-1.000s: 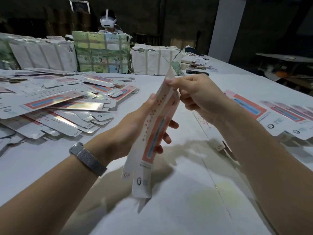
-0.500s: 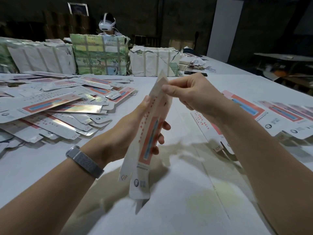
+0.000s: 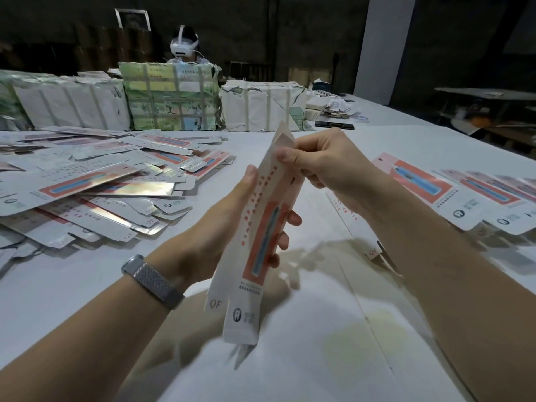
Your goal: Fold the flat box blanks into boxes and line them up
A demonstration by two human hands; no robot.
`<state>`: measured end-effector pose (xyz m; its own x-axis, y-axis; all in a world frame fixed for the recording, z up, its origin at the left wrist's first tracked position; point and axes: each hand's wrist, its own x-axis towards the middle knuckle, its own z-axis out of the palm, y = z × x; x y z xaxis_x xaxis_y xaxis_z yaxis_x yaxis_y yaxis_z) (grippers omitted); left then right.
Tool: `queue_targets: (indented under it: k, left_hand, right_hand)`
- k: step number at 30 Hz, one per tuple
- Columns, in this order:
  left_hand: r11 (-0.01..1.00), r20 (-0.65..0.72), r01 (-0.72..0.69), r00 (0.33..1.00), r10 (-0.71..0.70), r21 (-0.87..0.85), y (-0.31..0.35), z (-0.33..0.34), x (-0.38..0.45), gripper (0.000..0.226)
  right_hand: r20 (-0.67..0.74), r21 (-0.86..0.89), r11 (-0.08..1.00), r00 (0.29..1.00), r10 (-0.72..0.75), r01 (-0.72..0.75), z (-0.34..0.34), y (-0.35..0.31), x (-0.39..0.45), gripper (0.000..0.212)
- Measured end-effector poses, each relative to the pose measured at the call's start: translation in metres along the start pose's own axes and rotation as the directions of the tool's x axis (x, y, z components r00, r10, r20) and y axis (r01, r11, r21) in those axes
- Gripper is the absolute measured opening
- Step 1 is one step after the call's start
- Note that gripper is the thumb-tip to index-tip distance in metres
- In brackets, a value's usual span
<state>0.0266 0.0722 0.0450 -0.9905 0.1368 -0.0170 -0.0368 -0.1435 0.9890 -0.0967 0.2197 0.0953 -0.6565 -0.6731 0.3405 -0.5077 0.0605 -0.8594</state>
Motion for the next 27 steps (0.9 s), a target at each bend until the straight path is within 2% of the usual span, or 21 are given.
queue_targets:
  k: [3, 5, 6, 9, 11, 13, 16, 19, 21, 23, 27]
  left_hand:
    - [1.0, 0.061, -0.015, 0.998, 0.014, 0.009, -0.001, -0.003, 0.001, 0.077]
    - [1.0, 0.074, -0.012, 0.997, 0.011, 0.006, -0.002, -0.004, 0.003, 0.078]
    - [1.0, 0.058, -0.012, 0.998, 0.012, 0.001, -0.003, -0.004, 0.005, 0.077]
    - [0.999, -0.03, -0.054, 0.998, 0.054, 0.004, -0.007, -0.002, 0.009, 0.063]
    - [0.996, -0.05, -0.079, 0.995, 0.081, 0.05, -0.01, -0.003, 0.009, 0.059]
    - [0.992, -0.055, -0.12, 0.991, 0.123, 0.048, -0.01, -0.006, 0.008, 0.068]
    - [0.969, -0.064, -0.219, 0.975, 0.213, -0.11, -0.009, -0.005, 0.006, 0.064]
    - [0.919, -0.078, -0.254, 0.967, 0.242, -0.303, -0.008, -0.002, 0.005, 0.046]
    - [0.903, -0.099, -0.24, 0.971, 0.219, -0.355, -0.009, -0.002, 0.006, 0.038]
    - [0.906, -0.127, -0.214, 0.976, 0.179, -0.365, -0.01, -0.003, 0.005, 0.038]
    - [0.906, -0.217, -0.207, 0.967, 0.133, -0.368, -0.014, 0.003, 0.009, 0.041]
  right_hand:
    - [0.003, 0.037, 0.996, 0.997, 0.076, -0.076, -0.006, -0.005, 0.0, 0.042]
    - [0.008, 0.042, 0.991, 0.992, 0.124, -0.124, -0.008, -0.008, 0.001, 0.039]
    - [0.015, 0.04, 0.988, 0.989, 0.147, -0.147, -0.009, -0.01, 0.001, 0.034]
    - [0.012, 0.053, 0.983, 0.985, 0.175, -0.175, -0.011, -0.008, 0.004, 0.044]
    - [-0.039, 0.001, 0.992, 0.991, 0.127, -0.127, -0.005, -0.007, 0.003, 0.034]
    - [-0.126, 0.024, 0.998, 0.99, 0.063, -0.06, 0.004, -0.008, 0.001, 0.026]
    - [-0.241, 0.137, 0.989, 0.967, 0.079, -0.047, 0.015, -0.004, 0.003, 0.031]
    - [-0.141, 0.166, 0.983, 0.985, 0.103, -0.079, 0.031, 0.001, 0.001, 0.036]
    - [-0.008, 0.216, 0.973, 0.997, 0.079, -0.076, 0.043, 0.005, -0.002, 0.053]
    - [0.067, 0.298, 0.95, 0.995, 0.077, -0.093, 0.053, 0.009, -0.006, 0.065]
    - [0.033, 0.457, 0.886, 0.997, 0.076, -0.083, 0.06, 0.01, -0.009, 0.045]
